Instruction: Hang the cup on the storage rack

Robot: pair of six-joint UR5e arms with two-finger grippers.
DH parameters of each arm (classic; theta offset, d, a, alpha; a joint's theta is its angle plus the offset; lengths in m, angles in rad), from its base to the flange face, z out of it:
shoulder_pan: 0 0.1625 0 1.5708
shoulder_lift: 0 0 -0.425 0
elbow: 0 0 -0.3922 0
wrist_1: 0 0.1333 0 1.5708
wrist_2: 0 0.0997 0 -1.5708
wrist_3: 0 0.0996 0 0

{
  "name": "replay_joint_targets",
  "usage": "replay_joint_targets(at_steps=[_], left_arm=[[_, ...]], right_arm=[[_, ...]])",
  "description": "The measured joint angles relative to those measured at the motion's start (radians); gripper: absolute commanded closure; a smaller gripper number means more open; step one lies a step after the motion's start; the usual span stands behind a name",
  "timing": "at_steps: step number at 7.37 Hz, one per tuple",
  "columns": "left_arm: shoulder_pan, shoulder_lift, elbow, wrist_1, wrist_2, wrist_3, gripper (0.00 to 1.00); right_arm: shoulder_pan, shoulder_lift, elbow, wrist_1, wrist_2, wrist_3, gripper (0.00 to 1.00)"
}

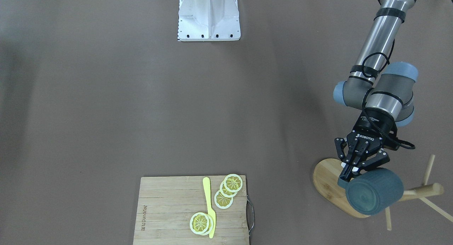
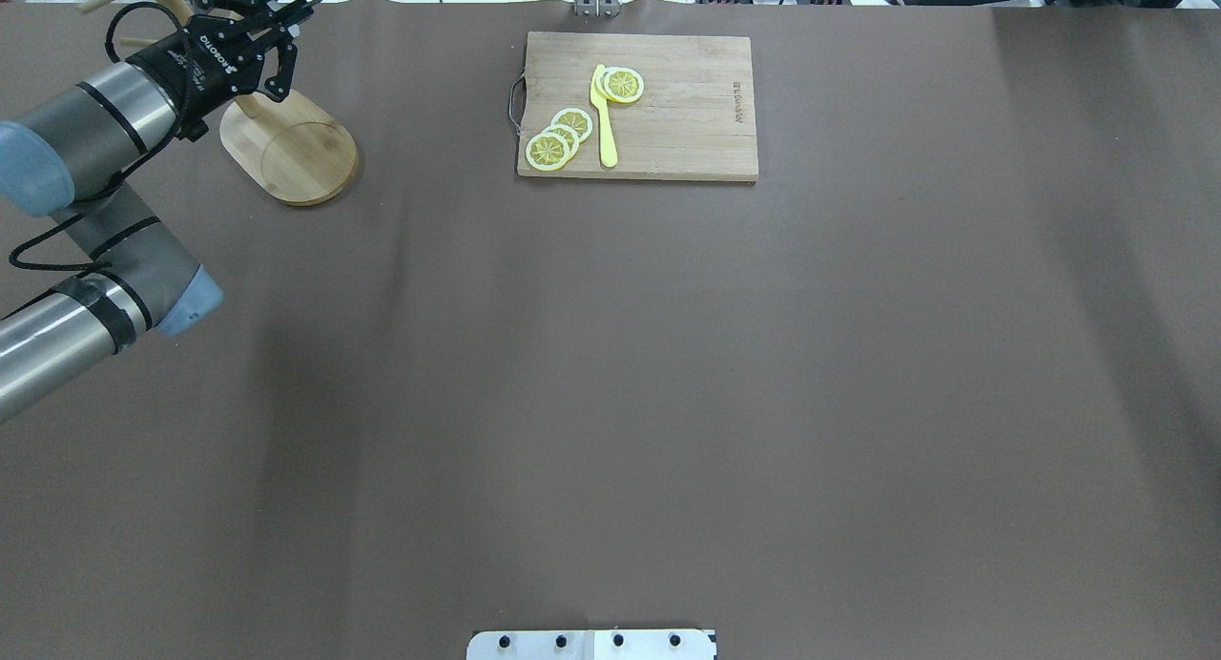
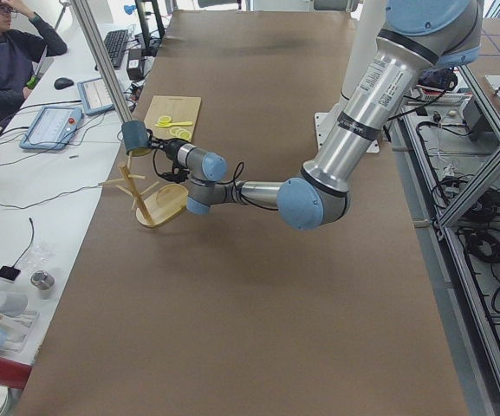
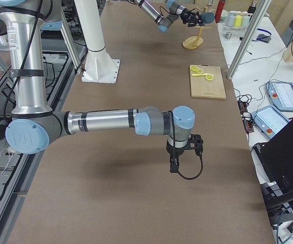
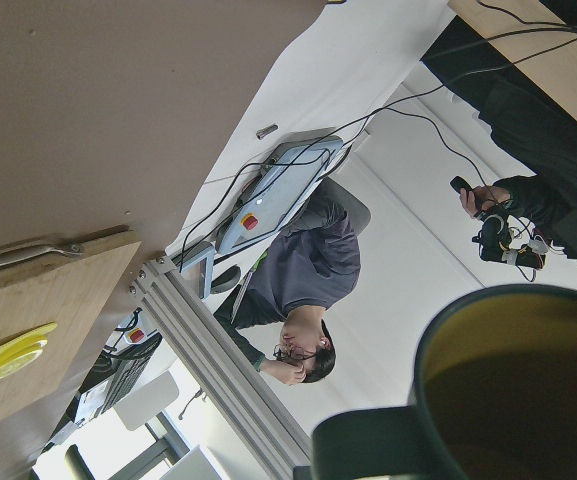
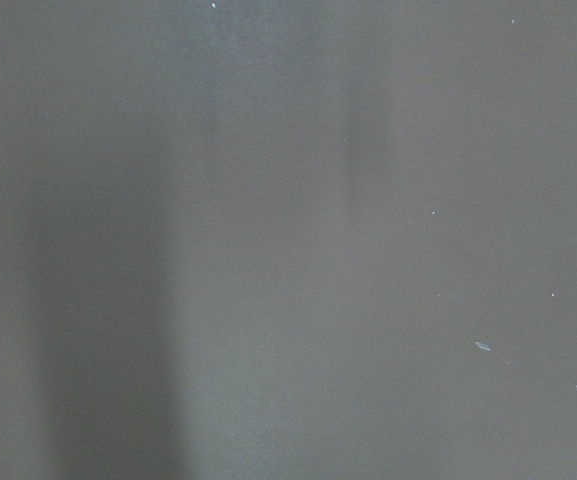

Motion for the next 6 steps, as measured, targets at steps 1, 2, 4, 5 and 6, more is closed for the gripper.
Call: replay_joint_targets(at_steps=[1,2,4,5,6], left_arm=[[-0.005,0.001,0.006,-0.008,-0.002,0.001,1.0],[-0.01,0.003,0.011,-0.018,-0.005,0.001,1.0],[-0.013,0.009,0.036,-0.055,-0.011,0.003,1.0],[-0.013,0.01,0.047,-0.068,-0.011,0.003,1.0],[-0.013,0.01,0.056,-0.076,-0.012,0.003,1.0]], right_arm=[[0.0,0.0,0.0,0.0,0.0,0.0,0.0],[0.0,0.0,0.001,0.0,0.0,0.0,0.0],[0.0,0.0,0.001,0.0,0.0,0.0,0.0],[0.0,0.0,0.001,0.0,0.0,0.0,0.0],[0.0,0.0,0.001,-0.001,0.0,0.0,0.0]])
